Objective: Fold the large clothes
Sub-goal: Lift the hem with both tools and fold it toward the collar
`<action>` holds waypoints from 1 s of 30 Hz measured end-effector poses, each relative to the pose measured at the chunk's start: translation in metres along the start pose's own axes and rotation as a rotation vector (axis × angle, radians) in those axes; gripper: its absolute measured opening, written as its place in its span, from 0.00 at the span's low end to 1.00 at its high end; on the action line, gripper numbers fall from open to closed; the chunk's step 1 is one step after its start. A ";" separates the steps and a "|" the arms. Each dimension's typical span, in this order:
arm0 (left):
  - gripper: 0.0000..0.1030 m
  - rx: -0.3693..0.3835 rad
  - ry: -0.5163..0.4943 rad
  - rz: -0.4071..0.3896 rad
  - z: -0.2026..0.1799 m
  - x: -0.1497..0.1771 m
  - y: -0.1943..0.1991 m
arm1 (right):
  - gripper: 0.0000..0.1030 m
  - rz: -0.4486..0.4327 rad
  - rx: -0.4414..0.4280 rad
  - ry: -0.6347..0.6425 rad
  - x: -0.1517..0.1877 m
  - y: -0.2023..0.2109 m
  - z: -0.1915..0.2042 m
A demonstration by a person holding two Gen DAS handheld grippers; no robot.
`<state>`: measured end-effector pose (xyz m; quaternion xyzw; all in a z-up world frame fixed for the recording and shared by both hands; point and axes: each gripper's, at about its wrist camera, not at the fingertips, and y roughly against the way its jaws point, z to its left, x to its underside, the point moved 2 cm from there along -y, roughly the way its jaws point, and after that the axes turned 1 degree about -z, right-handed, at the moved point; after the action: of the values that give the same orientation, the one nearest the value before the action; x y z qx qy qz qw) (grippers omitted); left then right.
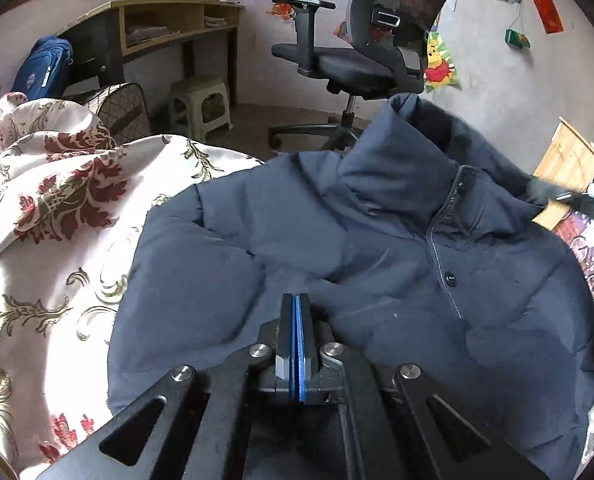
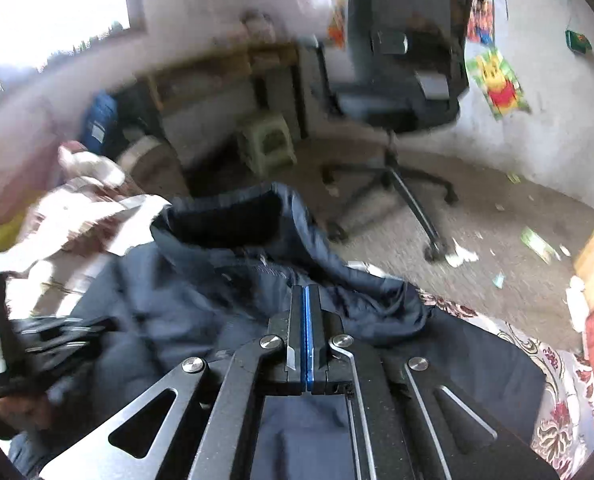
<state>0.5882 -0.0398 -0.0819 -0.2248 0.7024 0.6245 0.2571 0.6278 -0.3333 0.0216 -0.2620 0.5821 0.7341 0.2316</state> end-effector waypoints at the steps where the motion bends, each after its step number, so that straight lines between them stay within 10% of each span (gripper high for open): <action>1: 0.01 0.006 -0.004 -0.006 0.002 -0.003 0.005 | 0.01 -0.021 -0.022 -0.067 0.000 -0.001 -0.007; 6: 0.01 0.047 0.056 -0.045 0.010 -0.032 0.018 | 0.02 -0.133 -0.053 -0.171 -0.008 0.014 -0.034; 10: 0.11 0.081 0.109 -0.070 0.001 -0.073 0.012 | 0.58 -0.103 -0.059 -0.114 -0.021 0.005 -0.034; 11: 0.16 0.091 0.098 -0.075 -0.007 -0.085 0.009 | 0.58 -0.097 -0.069 -0.099 -0.022 0.002 -0.031; 16: 0.66 0.049 -0.065 -0.145 -0.060 -0.126 0.004 | 0.58 -0.001 -0.005 0.038 -0.027 -0.024 -0.016; 18: 0.66 0.032 -0.101 -0.145 -0.073 -0.136 -0.001 | 0.42 0.011 0.018 0.062 -0.024 -0.026 -0.014; 19: 0.66 0.036 -0.098 -0.130 -0.079 -0.142 -0.007 | 0.12 0.014 0.012 0.065 -0.025 -0.026 -0.013; 20: 0.66 0.051 -0.081 -0.119 -0.081 -0.147 -0.010 | 0.03 0.017 0.004 0.064 -0.023 -0.024 -0.013; 24: 0.63 0.097 -0.009 -0.094 -0.079 -0.156 -0.017 | 0.03 -0.011 -0.007 0.137 -0.009 -0.007 -0.006; 30: 0.30 0.201 -0.039 0.057 -0.077 -0.123 -0.041 | 0.03 -0.014 -0.047 0.210 0.028 0.023 0.002</action>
<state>0.7023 -0.1216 -0.0278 -0.1657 0.7624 0.5622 0.2743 0.5921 -0.3351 0.0205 -0.3467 0.5838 0.7146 0.1682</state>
